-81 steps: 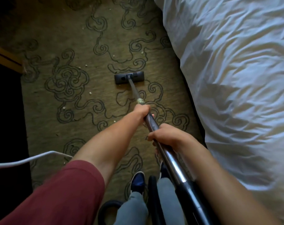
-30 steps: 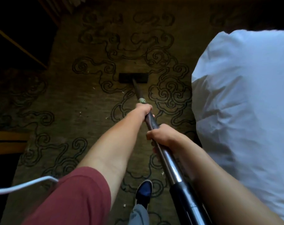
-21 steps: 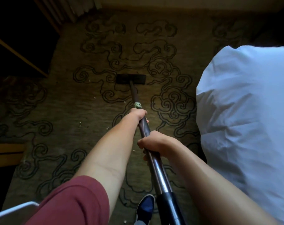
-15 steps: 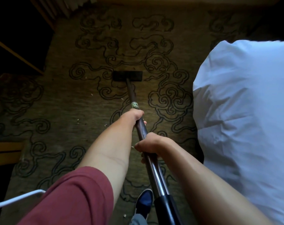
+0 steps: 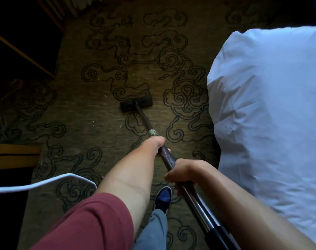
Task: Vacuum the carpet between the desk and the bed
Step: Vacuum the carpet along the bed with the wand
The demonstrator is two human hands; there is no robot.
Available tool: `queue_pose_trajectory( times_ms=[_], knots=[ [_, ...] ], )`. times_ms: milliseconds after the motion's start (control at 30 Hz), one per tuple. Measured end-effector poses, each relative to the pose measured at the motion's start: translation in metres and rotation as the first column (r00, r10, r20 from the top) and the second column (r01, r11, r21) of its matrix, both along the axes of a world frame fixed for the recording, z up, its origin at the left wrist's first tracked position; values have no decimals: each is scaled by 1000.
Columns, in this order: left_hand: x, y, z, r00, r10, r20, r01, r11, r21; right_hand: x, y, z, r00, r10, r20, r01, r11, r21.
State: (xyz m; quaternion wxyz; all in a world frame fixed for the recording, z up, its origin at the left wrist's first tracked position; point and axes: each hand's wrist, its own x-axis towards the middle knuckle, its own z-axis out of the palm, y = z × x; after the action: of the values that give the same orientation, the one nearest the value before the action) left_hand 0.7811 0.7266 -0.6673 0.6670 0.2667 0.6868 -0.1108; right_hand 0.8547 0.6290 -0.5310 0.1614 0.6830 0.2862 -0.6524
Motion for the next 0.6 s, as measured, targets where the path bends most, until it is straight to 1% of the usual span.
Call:
queue_pose_trajectory(
  times_ms=[67,200,267,333,367,467,600],
  knots=[
    [-1,-29,7,1000,-14,-2,14,1000,1,0,-27,7,1000,-1,-3,1,1000,-9],
    [-1,-103,14,999,-27,-18,27,1000,-2,-2,-101,17,996,-94,-4,94,995,-37],
    [1,-146,17,999,-46,-24,46,999,-18,-2,-144,23,994,-107,11,107,994,-36],
    [5,-193,22,999,-23,-30,22,999,-28,-1,-188,33,994,-109,24,110,993,-37],
    [7,-217,23,1000,-8,-30,7,1000,-30,0,-209,40,997,-79,28,79,997,-20],
    [14,-291,27,999,14,-37,-15,1000,-18,4,-277,56,993,84,83,-87,996,26],
    [19,-387,38,999,22,-25,-22,999,-31,6,-371,71,983,143,112,-145,989,13]
  ],
)
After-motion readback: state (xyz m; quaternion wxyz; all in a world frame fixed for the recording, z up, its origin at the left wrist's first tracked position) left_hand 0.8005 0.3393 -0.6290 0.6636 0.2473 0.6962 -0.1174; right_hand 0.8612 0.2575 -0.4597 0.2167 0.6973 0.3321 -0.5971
